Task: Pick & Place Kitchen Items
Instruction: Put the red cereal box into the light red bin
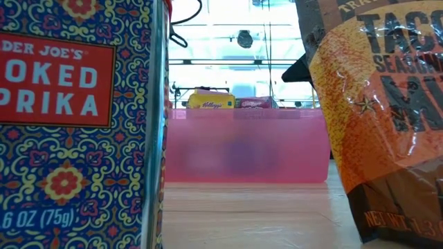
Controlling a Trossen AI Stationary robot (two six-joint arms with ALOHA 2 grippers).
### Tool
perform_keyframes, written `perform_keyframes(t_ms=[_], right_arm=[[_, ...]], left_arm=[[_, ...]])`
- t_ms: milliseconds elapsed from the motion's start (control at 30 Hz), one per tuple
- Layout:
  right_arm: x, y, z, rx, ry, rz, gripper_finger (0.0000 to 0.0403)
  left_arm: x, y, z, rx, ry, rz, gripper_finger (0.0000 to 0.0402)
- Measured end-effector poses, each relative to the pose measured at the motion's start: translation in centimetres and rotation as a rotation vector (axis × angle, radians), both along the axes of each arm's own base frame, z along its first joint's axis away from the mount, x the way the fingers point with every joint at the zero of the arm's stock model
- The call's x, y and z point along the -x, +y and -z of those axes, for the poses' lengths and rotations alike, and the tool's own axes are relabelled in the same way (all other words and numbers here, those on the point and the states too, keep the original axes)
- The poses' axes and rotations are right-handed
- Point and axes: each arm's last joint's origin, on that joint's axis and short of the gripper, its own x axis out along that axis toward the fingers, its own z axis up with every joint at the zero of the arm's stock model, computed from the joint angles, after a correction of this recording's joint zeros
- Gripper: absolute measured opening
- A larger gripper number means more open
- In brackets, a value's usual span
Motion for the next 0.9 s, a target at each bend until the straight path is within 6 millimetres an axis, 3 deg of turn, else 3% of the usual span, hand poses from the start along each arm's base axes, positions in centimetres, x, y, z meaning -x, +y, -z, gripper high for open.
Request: perform_keyframes(t_ms=[467, 633, 833, 900], right_arm=[[0.0, 0.0, 0.0, -0.007, 0.001, 0.002, 0.0018], [0.0, 0.0, 0.0, -0.007, 0.0, 0.002, 0.0018], [0.0, 0.0, 0.0, -0.007, 0.0, 0.002, 0.0018], [0.0, 0.0, 0.0, -0.007, 0.0, 0.002, 0.0018]], left_arm=[[-0.3, -0.1, 1.1, 0.04, 0.068, -0.025, 0.0176], [-0.3, -0.1, 1.1, 0.038, 0.064, -0.024, 0.0117], [-0.3, 0.0, 3.1, 0.087, 0.021, 0.026, 0.0017], [-0.2, 0.1, 3.6, 0.105, 0.027, 0.027, 0.001]])
